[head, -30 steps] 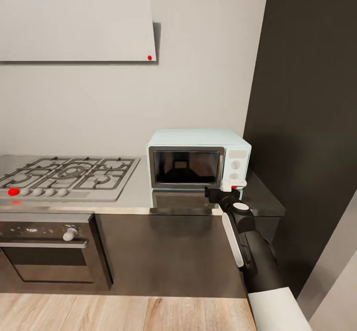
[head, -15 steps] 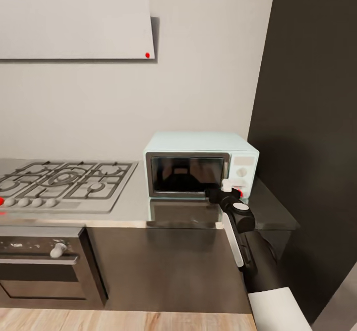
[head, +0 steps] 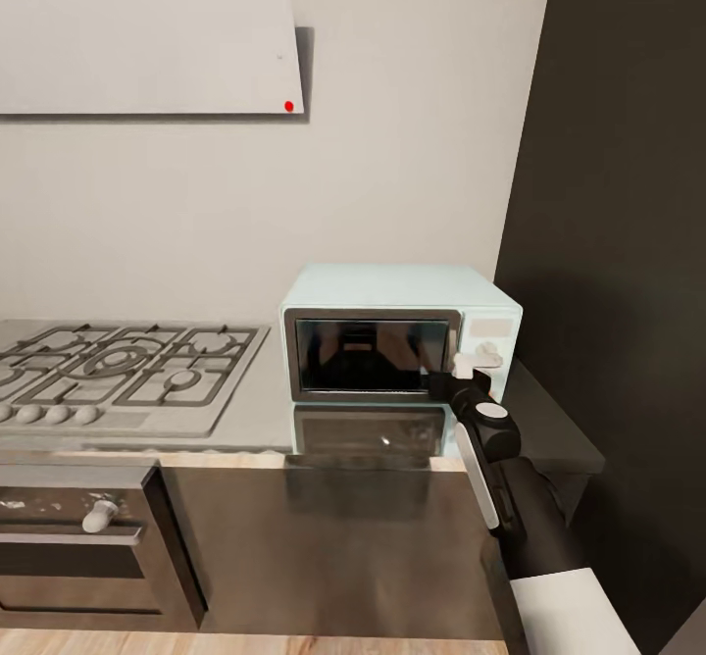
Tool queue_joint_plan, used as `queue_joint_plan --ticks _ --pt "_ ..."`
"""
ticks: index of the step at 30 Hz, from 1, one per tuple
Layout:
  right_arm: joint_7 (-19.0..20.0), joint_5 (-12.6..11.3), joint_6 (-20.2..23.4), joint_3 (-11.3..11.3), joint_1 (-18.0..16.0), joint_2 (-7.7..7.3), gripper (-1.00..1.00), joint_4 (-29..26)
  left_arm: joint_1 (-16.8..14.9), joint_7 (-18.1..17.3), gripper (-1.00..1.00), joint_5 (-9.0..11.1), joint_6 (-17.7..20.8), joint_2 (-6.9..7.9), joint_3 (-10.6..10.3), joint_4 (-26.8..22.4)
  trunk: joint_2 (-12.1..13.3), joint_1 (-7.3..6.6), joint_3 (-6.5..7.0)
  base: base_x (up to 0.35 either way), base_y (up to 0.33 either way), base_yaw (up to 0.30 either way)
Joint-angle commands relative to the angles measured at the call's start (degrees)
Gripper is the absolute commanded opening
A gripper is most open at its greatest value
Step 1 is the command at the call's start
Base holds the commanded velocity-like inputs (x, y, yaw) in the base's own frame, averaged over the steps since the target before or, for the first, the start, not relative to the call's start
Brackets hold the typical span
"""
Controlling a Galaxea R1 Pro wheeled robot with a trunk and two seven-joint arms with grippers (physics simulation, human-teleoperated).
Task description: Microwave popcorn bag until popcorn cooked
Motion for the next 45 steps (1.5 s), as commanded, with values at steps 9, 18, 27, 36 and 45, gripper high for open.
queue_joint_plan --ticks 9,18,27,36,45 --pt "-0.15 -0.05 0.26 0.09 -0.04 -0.6 1.0 0.21 -0.01 -0.01 1.0 0.42 -0.13 -0.03 0.01 -0.01 -0.03 0.0 -0.06 0.0 0.0 0.0" --pt "1.48 0.15 -2.11 0.43 -0.04 -2.3 1.0 3.27 -0.01 -0.01 1.0 0.39 -0.13 -0.08 0.01 -0.01 -0.03 0.0 -0.06 0.0 0.0 0.0" --pt "1.3 0.14 -2.41 0.46 -0.04 -1.94 1.0 3.2 -0.01 -0.01 1.0 0.4 -0.13 -0.03 0.01 -0.01 -0.03 0.0 -0.06 0.004 0.0 0.0" --pt "1.3 0.46 -2.58 0.45 -0.04 -2.22 1.0 3.2 -0.01 -0.02 1.0 0.42 -0.13 0.0 0.01 -0.01 -0.03 0.0 -0.06 0.107 0.0 0.0" --pt "0.85 0.35 -2.51 0.51 -0.04 -1.91 -1.0 3.2 -0.01 -0.03 1.0 0.42 -0.13 0.0 0.01 -0.01 -0.03 0.0 -0.06 0.003 0.0 0.0"
